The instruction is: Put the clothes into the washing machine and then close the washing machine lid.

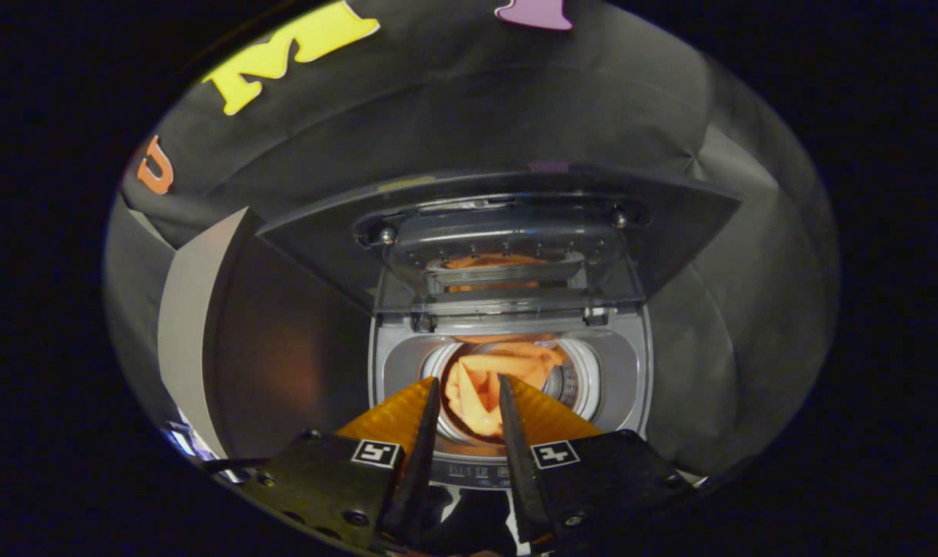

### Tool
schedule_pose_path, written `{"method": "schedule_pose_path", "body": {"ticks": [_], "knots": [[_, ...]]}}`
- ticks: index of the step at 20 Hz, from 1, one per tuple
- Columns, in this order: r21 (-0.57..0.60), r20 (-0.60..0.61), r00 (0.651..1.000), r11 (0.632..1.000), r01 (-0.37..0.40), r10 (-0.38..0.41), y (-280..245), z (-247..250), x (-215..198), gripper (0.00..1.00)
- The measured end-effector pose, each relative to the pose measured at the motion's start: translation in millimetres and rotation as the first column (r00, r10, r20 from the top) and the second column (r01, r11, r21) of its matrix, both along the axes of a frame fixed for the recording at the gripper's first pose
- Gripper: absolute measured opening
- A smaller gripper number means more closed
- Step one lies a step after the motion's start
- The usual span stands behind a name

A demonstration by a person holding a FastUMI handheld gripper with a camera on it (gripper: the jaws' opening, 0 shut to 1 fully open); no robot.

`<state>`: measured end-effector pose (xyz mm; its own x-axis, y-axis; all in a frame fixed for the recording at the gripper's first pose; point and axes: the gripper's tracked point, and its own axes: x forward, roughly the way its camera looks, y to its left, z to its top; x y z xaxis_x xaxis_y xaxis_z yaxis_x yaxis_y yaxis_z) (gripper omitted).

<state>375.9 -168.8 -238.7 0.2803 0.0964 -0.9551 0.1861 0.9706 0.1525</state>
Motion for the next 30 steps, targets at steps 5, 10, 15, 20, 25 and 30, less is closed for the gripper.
{"method": "schedule_pose_path", "body": {"ticks": [5,10,15,20,25,30], "knots": [[-0.042,0.098,0.995,0.999,-0.026,0.03,3.8,28.9,15.8,0.5],[-0.062,0.212,0.977,0.998,-0.011,0.024,1.9,70.4,50.2,0.5],[-0.112,0.268,0.962,0.994,-0.018,0.048,-2.7,94.0,84.7,0.66],[-0.129,0.267,0.96,0.99,-0.053,0.086,0.8,99.2,107.2,0.67],[-0.133,0.272,0.959,0.99,-0.047,0.082,-3.4,93.0,141.5,0.68],[-0.185,0.255,0.966,0.983,-0.003,0.051,-20.4,76.6,160.7,0.68]]}}
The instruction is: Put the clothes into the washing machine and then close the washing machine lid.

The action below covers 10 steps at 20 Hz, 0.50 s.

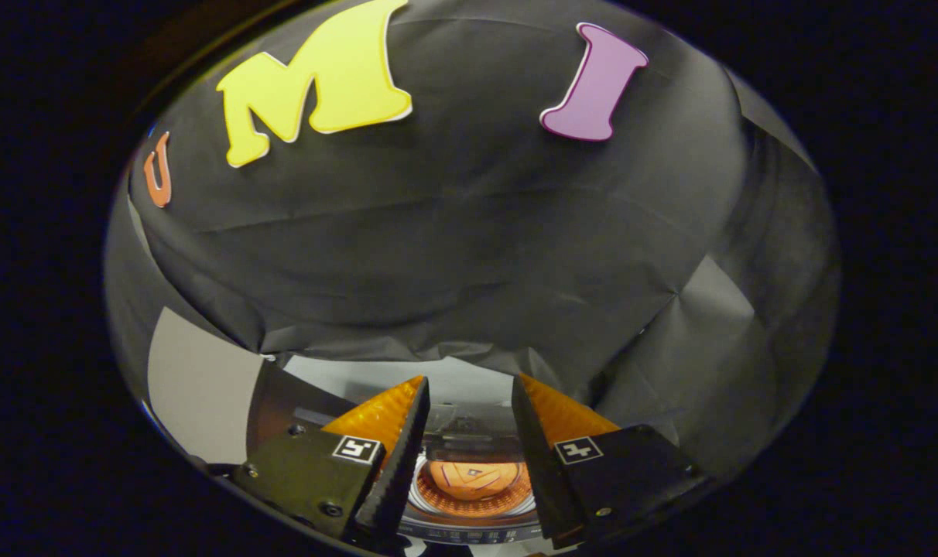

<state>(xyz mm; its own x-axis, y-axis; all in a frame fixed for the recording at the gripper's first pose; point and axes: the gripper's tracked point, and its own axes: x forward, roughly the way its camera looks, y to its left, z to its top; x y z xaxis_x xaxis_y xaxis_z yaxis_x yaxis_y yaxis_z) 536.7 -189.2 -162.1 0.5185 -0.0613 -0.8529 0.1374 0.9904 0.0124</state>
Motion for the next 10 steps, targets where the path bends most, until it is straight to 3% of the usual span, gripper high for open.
{"method": "schedule_pose_path", "body": {"ticks": [10], "knots": [[0.056,-0.068,0.997,0.998,0.041,-0.037,2.4,-43.8,-11.0,0.68]]}}
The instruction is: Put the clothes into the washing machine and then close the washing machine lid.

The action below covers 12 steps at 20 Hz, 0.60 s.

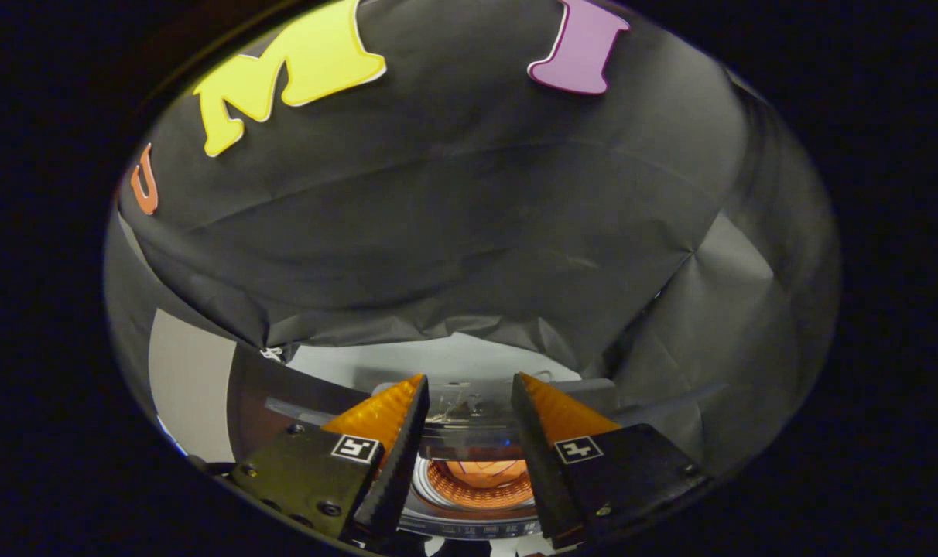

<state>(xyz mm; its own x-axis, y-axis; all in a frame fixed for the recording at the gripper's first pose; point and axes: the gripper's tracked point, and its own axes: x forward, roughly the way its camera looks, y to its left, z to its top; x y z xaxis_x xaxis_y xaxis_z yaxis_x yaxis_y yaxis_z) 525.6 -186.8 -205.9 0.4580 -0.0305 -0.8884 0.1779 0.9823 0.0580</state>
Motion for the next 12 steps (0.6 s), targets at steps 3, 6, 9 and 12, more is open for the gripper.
{"method": "schedule_pose_path", "body": {"ticks": [3,6,9,12], "knots": [[-0.004,0.022,1.0,1.0,0.004,-0.004,0.2,2.2,-4.2,0.69],[-0.013,0.068,0.998,1.0,0.0,0.001,-0.4,5.4,-10.0,0.69],[-0.022,0.109,0.994,1.0,-0.005,0.007,0.2,8.4,-16.8,0.7],[-0.037,0.144,0.99,0.999,0.001,0.004,0.0,8.3,-21.6,0.7]]}}
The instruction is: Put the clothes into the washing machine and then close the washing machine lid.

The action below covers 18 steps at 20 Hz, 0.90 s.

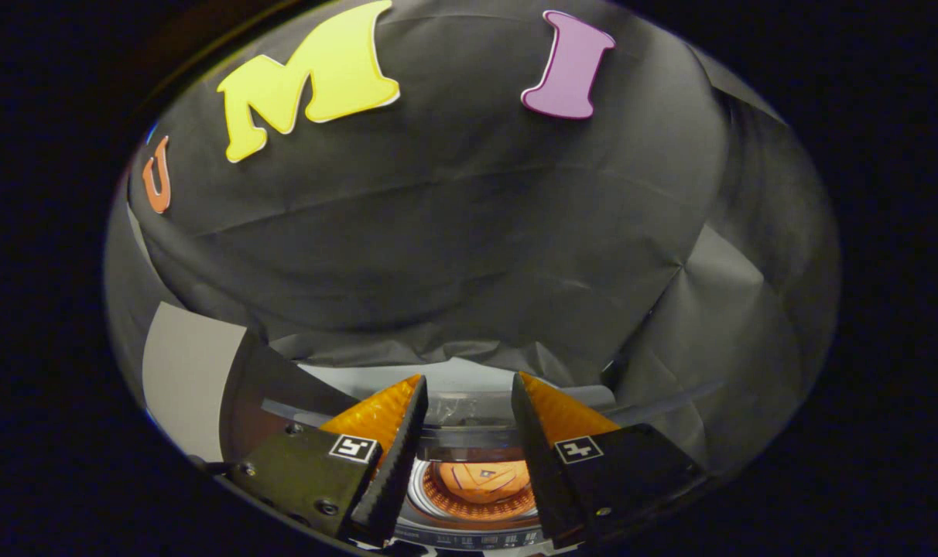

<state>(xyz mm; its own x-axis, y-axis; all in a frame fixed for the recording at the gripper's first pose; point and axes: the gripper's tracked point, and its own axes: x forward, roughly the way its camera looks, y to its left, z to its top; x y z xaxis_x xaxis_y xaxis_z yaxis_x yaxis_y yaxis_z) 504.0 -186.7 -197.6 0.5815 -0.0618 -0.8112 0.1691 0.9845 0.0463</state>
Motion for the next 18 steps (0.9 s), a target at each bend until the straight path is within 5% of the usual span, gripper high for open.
{"method": "schedule_pose_path", "body": {"ticks": [18], "knots": [[-0.024,0.018,0.997,0.997,0.07,-0.07,17.7,-10.4,-112.5,0.7]]}}
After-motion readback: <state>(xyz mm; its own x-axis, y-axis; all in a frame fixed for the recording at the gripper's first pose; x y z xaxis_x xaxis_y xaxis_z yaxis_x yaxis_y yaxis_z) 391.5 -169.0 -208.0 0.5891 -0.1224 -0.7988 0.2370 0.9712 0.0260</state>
